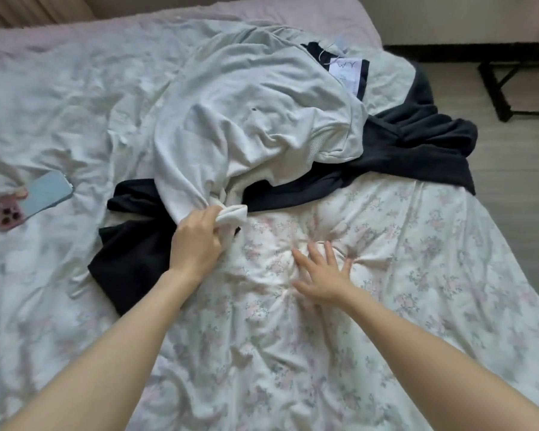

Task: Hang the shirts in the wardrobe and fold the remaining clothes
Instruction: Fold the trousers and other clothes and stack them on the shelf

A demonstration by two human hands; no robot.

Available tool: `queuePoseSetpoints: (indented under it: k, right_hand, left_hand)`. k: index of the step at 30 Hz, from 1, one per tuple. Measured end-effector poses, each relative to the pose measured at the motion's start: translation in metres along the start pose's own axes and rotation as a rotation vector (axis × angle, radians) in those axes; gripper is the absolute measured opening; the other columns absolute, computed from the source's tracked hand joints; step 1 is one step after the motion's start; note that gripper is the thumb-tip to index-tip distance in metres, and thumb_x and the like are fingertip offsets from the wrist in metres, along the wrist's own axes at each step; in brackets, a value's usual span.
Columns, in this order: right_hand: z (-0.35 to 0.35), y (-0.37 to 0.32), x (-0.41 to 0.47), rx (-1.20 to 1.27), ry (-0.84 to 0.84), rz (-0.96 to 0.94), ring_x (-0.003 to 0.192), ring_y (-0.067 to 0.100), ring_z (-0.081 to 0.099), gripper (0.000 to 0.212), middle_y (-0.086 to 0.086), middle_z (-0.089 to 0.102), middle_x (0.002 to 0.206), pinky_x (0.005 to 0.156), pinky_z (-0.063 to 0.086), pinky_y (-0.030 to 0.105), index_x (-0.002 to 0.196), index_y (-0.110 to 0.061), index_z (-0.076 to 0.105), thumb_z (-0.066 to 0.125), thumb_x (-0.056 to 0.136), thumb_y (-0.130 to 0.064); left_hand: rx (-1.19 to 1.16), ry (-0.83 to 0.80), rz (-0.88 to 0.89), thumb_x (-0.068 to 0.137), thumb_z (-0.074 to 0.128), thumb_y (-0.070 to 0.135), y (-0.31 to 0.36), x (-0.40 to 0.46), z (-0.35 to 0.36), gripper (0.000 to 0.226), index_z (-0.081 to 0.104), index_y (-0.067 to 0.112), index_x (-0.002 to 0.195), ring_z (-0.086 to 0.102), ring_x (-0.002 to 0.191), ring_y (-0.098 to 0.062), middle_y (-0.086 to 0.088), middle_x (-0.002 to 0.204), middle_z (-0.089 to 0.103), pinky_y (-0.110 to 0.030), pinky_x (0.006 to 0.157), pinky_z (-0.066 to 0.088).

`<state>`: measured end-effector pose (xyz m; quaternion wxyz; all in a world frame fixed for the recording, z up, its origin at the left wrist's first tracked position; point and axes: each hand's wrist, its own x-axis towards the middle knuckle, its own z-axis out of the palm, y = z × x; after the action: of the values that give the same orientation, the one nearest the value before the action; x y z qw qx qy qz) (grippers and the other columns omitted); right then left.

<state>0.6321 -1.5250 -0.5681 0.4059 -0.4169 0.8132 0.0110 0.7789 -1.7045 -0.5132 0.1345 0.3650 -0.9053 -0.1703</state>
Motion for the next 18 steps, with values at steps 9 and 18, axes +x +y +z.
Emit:
queuePoseSetpoints:
  k: [9,18]
  right_hand:
    - [-0.009,-0.055,-0.086,1.443,-0.021,0.199,0.104,0.03,0.062,0.05,0.019,0.062,0.116,0.088,0.051,0.041,0.12,-0.005,0.054,0.06,0.087,-0.043]
    - [0.095,-0.011,-0.215,0.982,0.176,0.391,0.072,0.02,0.049,0.02,0.025,0.052,0.079,0.062,0.038,0.029,0.095,0.007,0.054,0.043,0.079,0.001]
  left_hand:
    - [-0.38,-0.385,-0.051,0.067,0.041,0.008,0.083,-0.17,-0.02,0.046,0.062,0.009,0.108,0.059,0.089,-0.032,-0.013,0.092,0.066,-0.032,0.072,0.039]
    - [-0.518,-0.712,-0.156,0.07,0.044,0.027,0.097,-0.296,-0.038,0.035,0.064,0.013,0.095,0.061,0.09,-0.025,-0.007,0.091,0.069,-0.027,0.07,0.039]
